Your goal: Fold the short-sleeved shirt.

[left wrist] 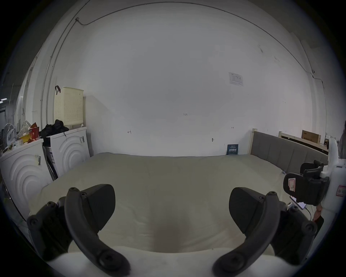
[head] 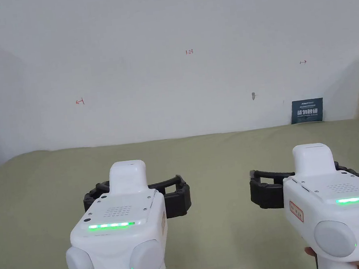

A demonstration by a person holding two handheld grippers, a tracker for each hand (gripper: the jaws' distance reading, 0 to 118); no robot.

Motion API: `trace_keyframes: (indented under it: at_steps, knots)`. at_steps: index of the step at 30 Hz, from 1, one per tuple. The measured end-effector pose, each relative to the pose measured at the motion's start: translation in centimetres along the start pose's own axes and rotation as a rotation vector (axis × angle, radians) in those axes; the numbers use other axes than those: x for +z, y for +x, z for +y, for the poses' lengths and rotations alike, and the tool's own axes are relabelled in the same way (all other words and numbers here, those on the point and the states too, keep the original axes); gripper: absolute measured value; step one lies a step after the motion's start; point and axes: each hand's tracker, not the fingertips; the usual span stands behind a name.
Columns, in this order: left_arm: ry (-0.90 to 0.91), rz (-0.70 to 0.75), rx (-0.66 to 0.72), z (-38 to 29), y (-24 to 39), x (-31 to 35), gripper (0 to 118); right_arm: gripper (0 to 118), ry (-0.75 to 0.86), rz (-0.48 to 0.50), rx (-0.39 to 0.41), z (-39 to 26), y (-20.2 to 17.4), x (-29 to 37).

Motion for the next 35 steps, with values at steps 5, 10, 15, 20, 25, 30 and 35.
trace_keyframes:
  at_steps: [5, 10, 15, 20, 25, 30, 35]
  knots:
    - [0.000, 0.007, -0.003, 0.1, -0.1, -0.1, 118, 118, 0.030, -0.029, 0.034, 0.0, -0.3, 0.2]
    - [0.007, 0.004, 0.000, 0.4, -0.1, 0.0, 118, 118, 0.036, -0.020, 0.032, 0.4, -0.4, 0.3]
    - [0.003, 0.002, 0.000, 0.4, -0.2, -0.1, 118, 118, 0.051, -0.012, 0.023, 0.7, -0.2, 0.3]
    - [0.004, 0.002, 0.002, 0.5, -0.2, 0.0, 118, 118, -0.034, -0.053, -0.013, 1.1, -0.2, -0.1]
    - [-0.003, -0.004, 0.003, 0.4, -0.3, 0.0, 118, 118, 0.015, -0.101, 0.045, 0.4, -0.9, -0.2]
    - [-0.008, -0.005, -0.003, 0.4, -0.4, -0.2, 118, 118, 0.043, -0.075, 0.062, 0.4, -1.1, 0.3]
    - [0.001, -0.004, -0.007, 0.5, -0.3, -0.1, 118, 118, 0.048, -0.072, 0.062, 0.5, -1.0, 0.3]
